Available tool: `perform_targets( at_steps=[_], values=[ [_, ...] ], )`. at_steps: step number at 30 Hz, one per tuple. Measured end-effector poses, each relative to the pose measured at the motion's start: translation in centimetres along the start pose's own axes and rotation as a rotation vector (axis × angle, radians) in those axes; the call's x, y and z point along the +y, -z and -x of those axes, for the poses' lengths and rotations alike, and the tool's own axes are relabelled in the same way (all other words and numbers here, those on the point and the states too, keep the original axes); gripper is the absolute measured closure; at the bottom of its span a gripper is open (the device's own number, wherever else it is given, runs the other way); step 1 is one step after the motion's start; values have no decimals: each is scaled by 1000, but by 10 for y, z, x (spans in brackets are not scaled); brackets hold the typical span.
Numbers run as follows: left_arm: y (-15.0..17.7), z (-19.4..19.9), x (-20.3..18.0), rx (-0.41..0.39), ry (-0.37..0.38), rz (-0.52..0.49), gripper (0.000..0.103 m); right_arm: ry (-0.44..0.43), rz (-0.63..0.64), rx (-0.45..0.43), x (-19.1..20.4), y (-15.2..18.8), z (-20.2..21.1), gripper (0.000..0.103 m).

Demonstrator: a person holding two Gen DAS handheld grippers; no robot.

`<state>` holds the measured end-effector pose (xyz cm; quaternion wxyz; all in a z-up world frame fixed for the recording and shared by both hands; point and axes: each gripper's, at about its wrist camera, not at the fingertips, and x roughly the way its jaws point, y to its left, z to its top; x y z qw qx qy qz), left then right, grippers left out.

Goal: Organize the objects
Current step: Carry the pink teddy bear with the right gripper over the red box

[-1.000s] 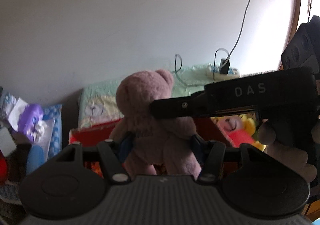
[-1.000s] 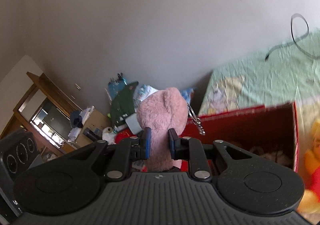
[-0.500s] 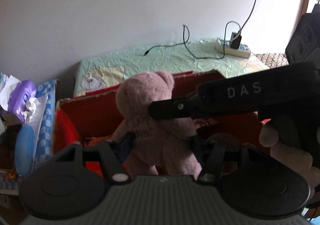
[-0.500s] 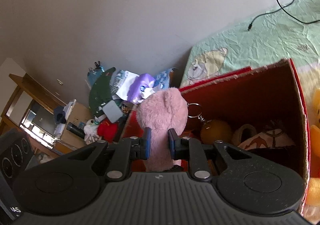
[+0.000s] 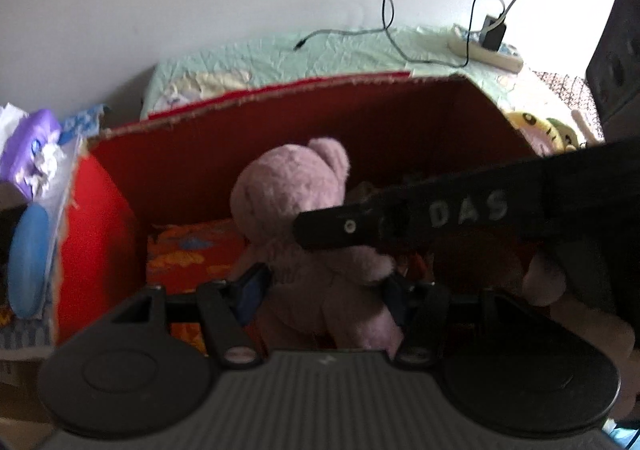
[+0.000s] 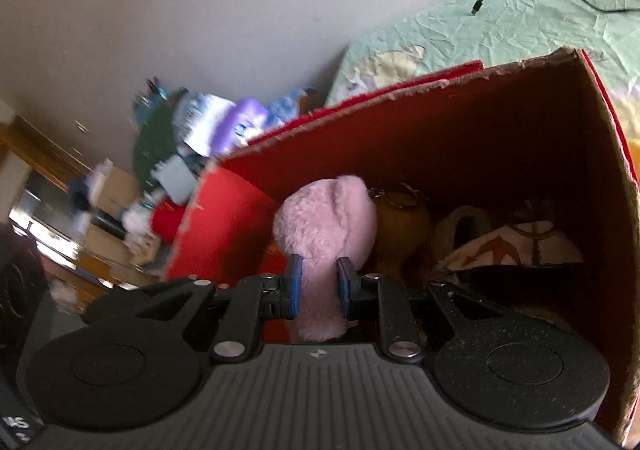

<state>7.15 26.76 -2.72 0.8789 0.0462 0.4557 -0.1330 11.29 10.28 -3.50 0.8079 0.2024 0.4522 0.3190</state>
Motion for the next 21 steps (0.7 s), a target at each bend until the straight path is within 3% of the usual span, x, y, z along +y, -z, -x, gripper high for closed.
perform_targets(
  at_steps=[8,12,21],
  values=[
    [-3,-7,-4,34,-32,-13,40,42,-48,48,-8,-1,-4,80],
    [-3,-8,-4,49,-46,-14,39,56,-74,62,-10,-1,-4,71],
    [-5,-9,-6,74,-51,-23,38,75,-104,85,-8,-2,-9,70]
  ],
)
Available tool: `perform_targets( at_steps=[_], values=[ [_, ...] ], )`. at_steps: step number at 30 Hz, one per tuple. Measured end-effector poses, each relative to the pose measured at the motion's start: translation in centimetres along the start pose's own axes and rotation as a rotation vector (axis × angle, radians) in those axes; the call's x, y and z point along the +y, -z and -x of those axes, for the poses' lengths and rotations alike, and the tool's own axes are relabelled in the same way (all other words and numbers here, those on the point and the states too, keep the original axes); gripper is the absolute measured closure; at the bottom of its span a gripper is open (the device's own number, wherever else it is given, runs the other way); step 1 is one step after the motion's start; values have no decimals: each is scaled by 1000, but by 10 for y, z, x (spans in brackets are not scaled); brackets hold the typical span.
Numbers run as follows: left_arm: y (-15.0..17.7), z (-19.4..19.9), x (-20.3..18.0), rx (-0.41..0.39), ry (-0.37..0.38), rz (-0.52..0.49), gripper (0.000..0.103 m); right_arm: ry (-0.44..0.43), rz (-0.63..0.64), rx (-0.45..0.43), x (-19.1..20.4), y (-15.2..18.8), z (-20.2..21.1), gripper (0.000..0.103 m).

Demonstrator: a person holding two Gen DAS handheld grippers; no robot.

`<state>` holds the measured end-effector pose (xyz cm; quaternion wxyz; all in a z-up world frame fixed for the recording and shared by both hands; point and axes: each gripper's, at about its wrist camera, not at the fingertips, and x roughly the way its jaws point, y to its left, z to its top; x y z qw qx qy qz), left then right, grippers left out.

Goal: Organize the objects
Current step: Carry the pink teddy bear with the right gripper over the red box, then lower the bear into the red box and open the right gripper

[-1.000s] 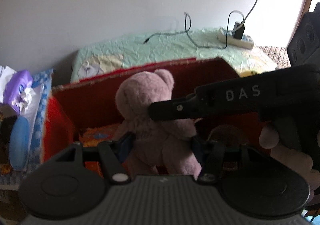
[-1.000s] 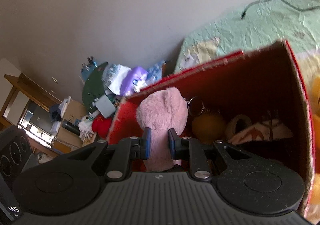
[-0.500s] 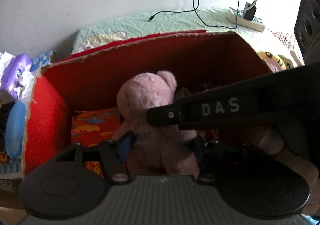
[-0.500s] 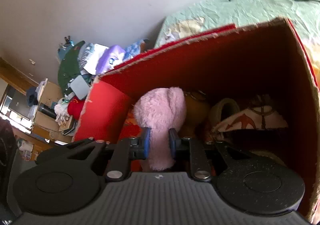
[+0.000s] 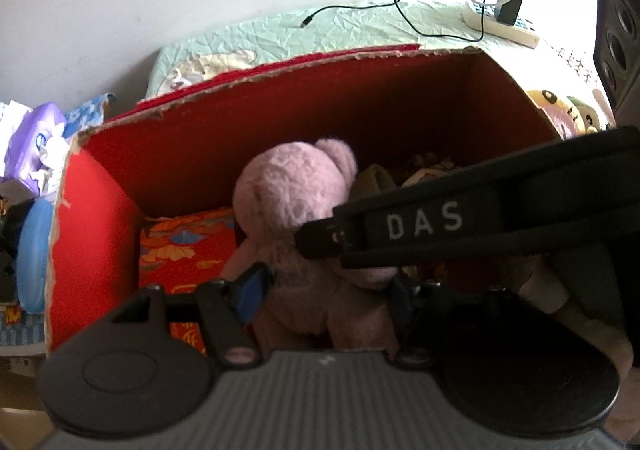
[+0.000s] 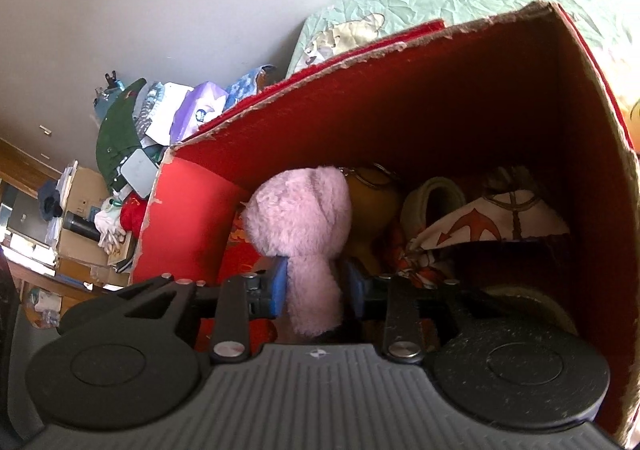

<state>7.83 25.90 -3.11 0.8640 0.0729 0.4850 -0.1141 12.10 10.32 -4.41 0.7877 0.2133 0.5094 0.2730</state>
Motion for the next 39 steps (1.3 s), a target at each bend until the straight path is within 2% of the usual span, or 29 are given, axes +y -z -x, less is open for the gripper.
perform_targets(
  at_steps=[5,9,15,24,28,39],
  values=[
    [-2,-1,-2,3,-3,-2,37,-5,16,8,1,0,1,69],
    [-4,-3,-6,3,-14,-2,35,-10,32,6,2,0,2,65],
    [-3,-2,-5,-2,-27,-10,30,-16,-5,-5,-1,0,5,65],
    [-2,-1,-7,-10,-65,-41,26,-7,-1,-61,-5,5,29,67],
    [-2,-1,-13,-1,-104,-62,24,32,32,-94,-1,8,35,67],
    [-3,14,-22,20,-145,-41,23,34,51,-155,2,20,52,67]
  ],
)
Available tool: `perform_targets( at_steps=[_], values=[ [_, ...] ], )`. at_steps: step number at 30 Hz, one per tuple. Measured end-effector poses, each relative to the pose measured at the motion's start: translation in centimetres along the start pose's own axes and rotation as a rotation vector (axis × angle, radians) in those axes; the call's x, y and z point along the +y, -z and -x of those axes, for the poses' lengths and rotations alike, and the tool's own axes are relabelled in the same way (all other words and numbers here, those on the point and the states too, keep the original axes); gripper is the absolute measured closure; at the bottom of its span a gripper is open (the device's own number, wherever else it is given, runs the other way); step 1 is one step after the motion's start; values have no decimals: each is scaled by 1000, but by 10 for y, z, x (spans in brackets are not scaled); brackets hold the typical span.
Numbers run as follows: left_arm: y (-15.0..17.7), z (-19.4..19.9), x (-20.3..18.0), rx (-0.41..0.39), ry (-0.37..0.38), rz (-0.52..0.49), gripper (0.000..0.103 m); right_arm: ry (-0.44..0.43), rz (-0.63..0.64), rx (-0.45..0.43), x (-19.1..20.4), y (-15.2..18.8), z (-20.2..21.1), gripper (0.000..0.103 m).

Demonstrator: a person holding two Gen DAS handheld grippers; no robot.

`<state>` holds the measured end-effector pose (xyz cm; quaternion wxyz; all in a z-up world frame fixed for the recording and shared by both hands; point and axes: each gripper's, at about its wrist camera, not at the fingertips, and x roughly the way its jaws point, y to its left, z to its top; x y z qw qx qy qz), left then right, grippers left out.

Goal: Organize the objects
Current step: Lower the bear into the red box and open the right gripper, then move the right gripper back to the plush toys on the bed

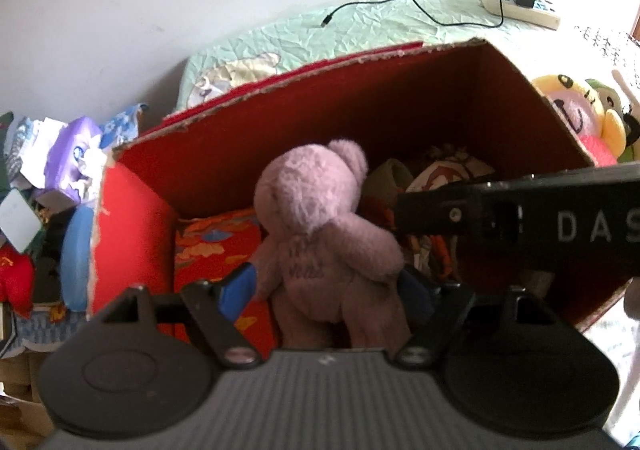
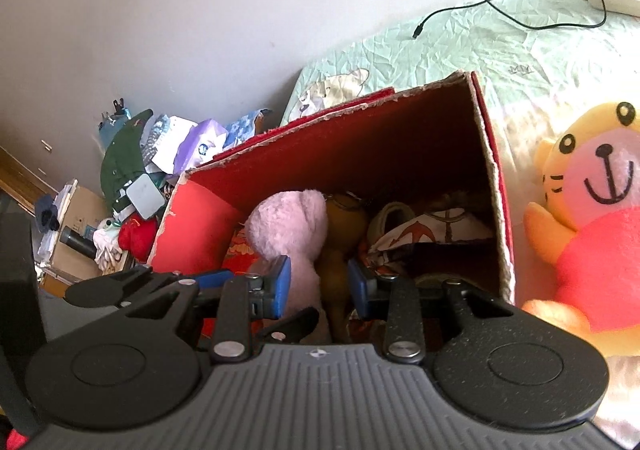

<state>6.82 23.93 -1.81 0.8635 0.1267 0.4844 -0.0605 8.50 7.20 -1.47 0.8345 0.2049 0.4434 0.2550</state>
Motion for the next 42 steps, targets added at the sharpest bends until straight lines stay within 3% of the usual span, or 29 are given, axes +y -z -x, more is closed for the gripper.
perform_targets(
  at_steps=[15,25,32,42],
  values=[
    [3,37,-4,-66,-75,19,22,-45,-15,-67,-4,16,31,67],
    [7,67,-13,-116,-7,54,27,-125,-22,-125,-17,23,60,67],
    [3,88,-49,-176,52,56,28,-163,-49,-172,-47,24,98,67],
    [-14,99,-154,-227,181,-67,26,-90,-127,-250,-127,28,171,67]
  ],
)
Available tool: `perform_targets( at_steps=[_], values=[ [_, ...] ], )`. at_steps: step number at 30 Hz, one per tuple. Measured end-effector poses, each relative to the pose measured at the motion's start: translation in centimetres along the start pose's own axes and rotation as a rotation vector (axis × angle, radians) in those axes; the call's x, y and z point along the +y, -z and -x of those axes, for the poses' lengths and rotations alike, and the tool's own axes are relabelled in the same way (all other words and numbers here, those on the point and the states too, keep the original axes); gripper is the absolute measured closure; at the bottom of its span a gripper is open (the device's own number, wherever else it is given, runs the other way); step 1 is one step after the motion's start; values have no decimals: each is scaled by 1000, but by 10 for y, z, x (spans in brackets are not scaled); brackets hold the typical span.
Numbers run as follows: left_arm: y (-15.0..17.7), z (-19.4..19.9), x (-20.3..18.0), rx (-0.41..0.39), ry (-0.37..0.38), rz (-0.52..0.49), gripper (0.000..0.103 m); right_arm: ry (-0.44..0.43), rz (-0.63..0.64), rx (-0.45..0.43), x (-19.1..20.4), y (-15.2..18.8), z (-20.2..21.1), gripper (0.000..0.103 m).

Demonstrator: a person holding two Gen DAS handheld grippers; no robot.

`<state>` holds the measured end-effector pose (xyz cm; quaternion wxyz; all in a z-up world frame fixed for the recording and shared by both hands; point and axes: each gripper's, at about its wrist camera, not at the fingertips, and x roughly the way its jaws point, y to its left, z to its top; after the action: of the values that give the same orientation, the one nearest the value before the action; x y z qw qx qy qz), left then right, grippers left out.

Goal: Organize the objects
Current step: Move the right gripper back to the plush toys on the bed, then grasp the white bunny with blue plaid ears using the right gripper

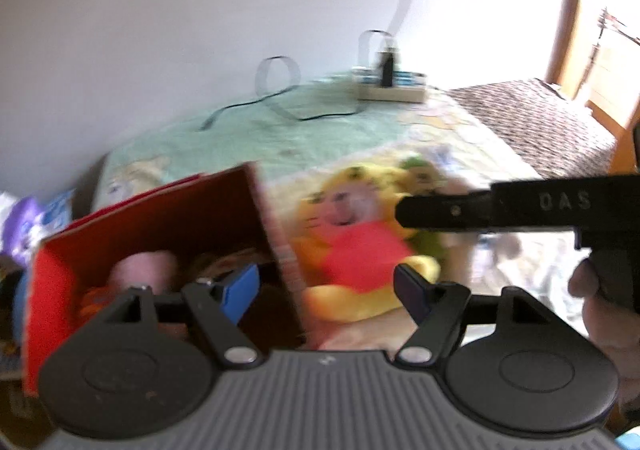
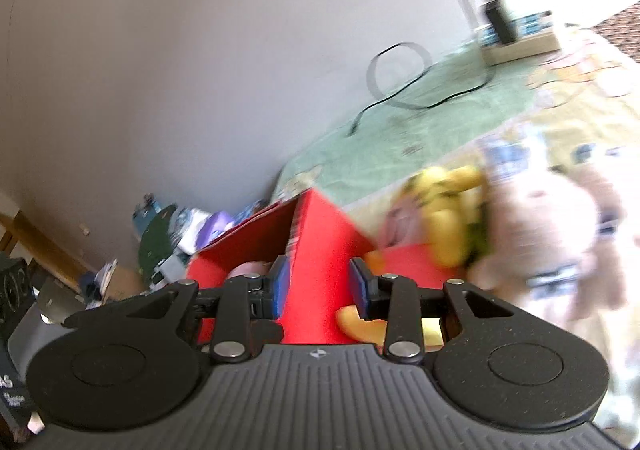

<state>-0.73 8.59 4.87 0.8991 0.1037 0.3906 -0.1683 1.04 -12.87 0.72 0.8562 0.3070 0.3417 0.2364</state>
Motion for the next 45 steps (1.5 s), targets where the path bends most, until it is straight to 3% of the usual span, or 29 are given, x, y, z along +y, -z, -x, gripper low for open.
perform_targets(
  at_steps=[8,17,28,33,38,41,45],
  values=[
    [-6,-48,-65,48,131,-31,22,121,-42,-36,-62,-5,45,66],
    [-15,-92,-105,125,98,-11,22,167,-84,3,-113,-13,56,66],
    [-20,-116,-122,184,48,16,24,117,-86,58,-135,-29,43,64],
    [-20,-121,-122,188,42,21,25,86,-74,88,-137,-33,29,57],
    [-23,-127,-115,175,49,49,35,35,-82,112,-138,-38,14,52],
    [-24,-133,-107,183,58,78,39,10,-84,125,-137,-39,5,41],
    [-23,-138,-97,188,86,122,38,-40,-93,156,-135,-37,-9,38]
  ],
)
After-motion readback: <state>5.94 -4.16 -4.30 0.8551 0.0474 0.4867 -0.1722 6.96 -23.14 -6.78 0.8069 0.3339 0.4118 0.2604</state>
